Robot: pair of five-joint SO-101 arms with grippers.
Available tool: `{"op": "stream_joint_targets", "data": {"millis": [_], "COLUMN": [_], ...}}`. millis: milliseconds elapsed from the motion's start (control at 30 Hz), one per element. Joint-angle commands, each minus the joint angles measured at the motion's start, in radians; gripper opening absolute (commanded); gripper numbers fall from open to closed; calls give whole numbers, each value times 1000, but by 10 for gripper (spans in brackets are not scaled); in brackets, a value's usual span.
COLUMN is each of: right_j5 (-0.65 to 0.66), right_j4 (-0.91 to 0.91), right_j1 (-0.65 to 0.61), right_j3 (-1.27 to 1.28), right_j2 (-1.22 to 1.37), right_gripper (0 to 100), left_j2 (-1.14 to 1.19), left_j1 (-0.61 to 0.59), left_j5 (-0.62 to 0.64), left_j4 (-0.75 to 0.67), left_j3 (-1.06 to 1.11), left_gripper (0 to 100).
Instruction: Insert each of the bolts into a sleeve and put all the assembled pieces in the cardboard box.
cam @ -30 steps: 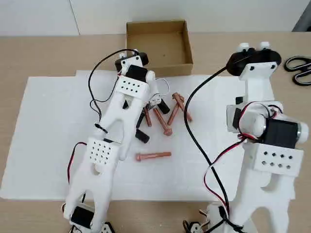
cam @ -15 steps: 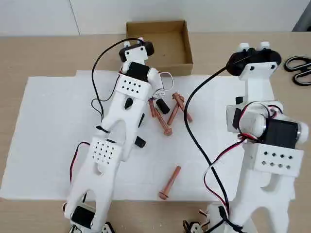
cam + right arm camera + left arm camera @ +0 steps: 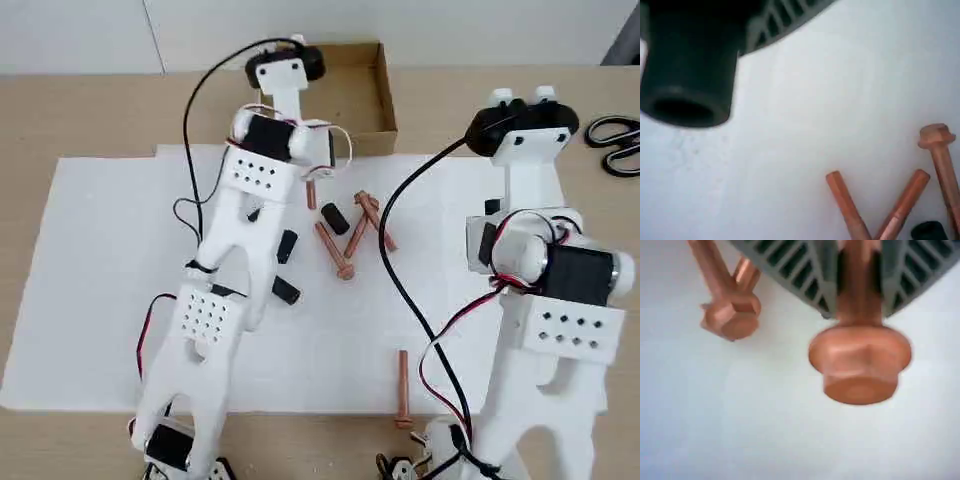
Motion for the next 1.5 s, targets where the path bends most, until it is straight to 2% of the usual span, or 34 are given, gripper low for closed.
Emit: {"op": "stream_joint_targets", "data": {"millis": [0,300,733,1067,1167,1467], "right_j5": [0,0,0,0,2,8], "right_j4": [-21,-21,-22,-21,-12,-24], "right_j1": [2,1,-1,-2,-2,-1], "right_j3": [-8,-8,-12,-17,-31,-14], "right_j2": [-27,-27,-27,-42,-124,-426], "right_gripper": [3,3,3,3,3,3], "left_j2": [-123,-239,-434,-724,-832,-1171], "left_j1": [-29,-95,-126,-209,-207,-201], "left_j5": [-11,-66,-161,-167,-189,-195], "left_j4": [18,18,18,20,21,18], "left_j3": [-45,-45,-45,-27,110,719], "left_gripper": [6,6,6,6,6,6]}}
